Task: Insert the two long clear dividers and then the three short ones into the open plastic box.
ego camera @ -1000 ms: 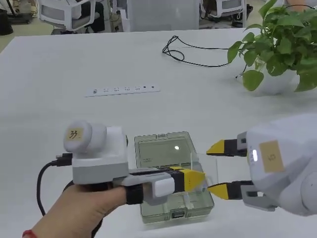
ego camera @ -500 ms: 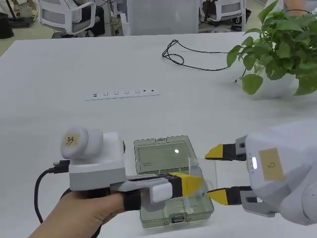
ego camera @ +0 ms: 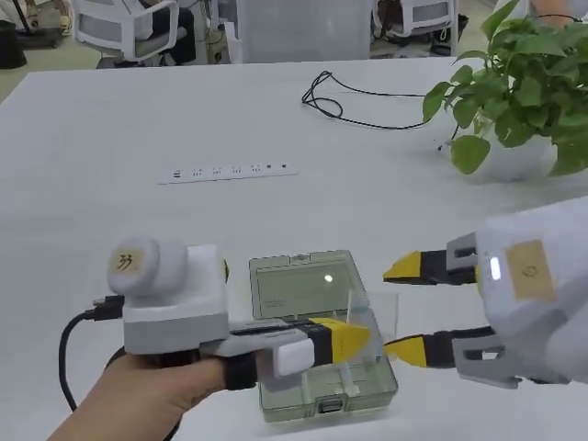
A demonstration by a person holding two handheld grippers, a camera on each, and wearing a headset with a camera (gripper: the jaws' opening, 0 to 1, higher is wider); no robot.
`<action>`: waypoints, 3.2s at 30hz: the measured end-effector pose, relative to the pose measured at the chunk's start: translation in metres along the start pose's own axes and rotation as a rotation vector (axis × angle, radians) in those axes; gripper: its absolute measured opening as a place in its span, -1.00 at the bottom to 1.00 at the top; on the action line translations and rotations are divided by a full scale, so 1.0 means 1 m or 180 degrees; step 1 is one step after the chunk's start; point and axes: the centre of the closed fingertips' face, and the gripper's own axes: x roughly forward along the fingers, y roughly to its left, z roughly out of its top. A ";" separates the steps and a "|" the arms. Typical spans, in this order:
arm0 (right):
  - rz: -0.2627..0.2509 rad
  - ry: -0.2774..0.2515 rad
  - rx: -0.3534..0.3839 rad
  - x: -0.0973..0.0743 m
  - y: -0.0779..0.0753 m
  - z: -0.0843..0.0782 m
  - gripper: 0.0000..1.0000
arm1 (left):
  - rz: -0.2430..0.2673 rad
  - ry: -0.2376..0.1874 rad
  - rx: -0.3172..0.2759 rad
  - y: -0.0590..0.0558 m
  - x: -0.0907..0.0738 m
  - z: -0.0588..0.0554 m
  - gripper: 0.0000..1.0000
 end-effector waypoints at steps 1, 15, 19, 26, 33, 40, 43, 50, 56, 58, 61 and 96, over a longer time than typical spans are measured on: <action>0.0052 -0.0036 0.0055 -0.001 0.000 0.001 -0.40 | -0.0024 0.0025 0.0099 -0.002 0.000 -0.001 -1.00; 0.1156 -0.0409 0.0538 -0.016 0.018 0.005 -0.68 | -0.0452 0.0096 0.1257 -0.028 -0.001 -0.002 -1.00; 0.1375 -0.0390 0.0551 -0.016 0.026 0.007 -0.71 | -0.0562 0.0151 0.1521 -0.033 -0.003 -0.006 -1.00; 0.1570 -0.0394 0.0540 -0.016 0.036 0.012 -0.81 | -0.0604 0.0134 0.1600 -0.036 -0.004 -0.005 -1.00; 0.1632 -0.0406 0.0516 -0.014 0.038 0.015 -0.93 | -0.0640 0.0136 0.1630 -0.039 -0.005 -0.004 -1.00; 0.1671 -0.0424 0.0503 -0.012 0.042 0.018 -0.95 | -0.0609 0.0156 0.1654 -0.036 -0.006 -0.005 -1.00; 0.1665 -0.0435 0.0494 -0.011 0.043 0.019 -0.95 | -0.0587 0.0157 0.1669 -0.035 -0.007 -0.005 -1.00; 0.1681 -0.0441 0.0488 -0.009 0.044 0.021 -0.95 | -0.0547 0.0154 0.1626 -0.033 -0.010 -0.006 -1.00; 0.1660 -0.0456 0.0478 -0.008 0.041 0.021 -0.95 | -0.0450 0.0103 0.1562 -0.028 -0.014 -0.002 -0.86; 0.1633 -0.0481 0.0500 -0.008 0.036 0.021 -0.95 | -0.0421 0.0089 0.1505 -0.025 -0.017 0.000 -0.82; 0.1577 -0.0489 0.0524 -0.006 0.029 0.020 -0.95 | -0.0322 0.0076 0.1498 -0.017 -0.024 0.002 -0.74; 0.1255 -0.0268 0.0374 0.101 0.003 0.015 -0.95 | 0.0898 0.0220 0.1367 0.070 -0.096 -0.027 0.76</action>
